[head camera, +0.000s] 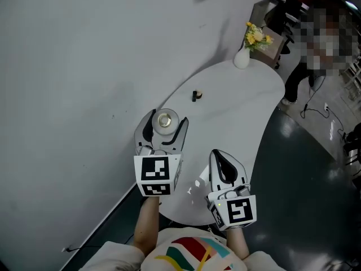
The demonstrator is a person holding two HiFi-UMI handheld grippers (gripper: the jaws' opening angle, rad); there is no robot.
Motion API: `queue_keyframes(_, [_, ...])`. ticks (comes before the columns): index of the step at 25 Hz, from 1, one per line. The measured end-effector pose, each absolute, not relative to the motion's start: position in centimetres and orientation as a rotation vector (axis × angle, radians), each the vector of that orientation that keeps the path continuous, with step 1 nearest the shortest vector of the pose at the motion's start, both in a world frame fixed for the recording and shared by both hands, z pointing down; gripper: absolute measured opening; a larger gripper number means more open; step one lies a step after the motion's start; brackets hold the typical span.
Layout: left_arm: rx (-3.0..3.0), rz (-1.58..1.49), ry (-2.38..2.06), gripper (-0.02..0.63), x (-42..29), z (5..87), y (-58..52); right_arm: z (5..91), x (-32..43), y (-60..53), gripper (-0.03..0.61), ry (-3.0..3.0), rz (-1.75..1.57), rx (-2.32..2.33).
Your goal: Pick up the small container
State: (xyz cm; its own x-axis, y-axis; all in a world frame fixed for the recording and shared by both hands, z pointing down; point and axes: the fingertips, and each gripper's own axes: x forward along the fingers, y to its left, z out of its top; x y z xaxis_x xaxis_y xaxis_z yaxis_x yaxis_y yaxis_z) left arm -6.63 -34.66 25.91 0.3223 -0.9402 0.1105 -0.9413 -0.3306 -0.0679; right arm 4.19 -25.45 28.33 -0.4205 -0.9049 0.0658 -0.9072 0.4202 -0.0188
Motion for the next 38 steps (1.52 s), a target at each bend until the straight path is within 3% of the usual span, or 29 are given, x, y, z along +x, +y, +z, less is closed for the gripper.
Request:
queue_keyframes(13, [2.629,0.046,-1.685,0.354,-7.9,25.5,-23.7,28.1,2.3,-21.2,0.011,-2.572,0.000,1.680])
queue_keyframes(38, [2.706,0.075,-1.634,0.354,-5.8,25.6,-22.4,27.4,3.5,-19.5,0.011,-2.543,-0.037,1.728])
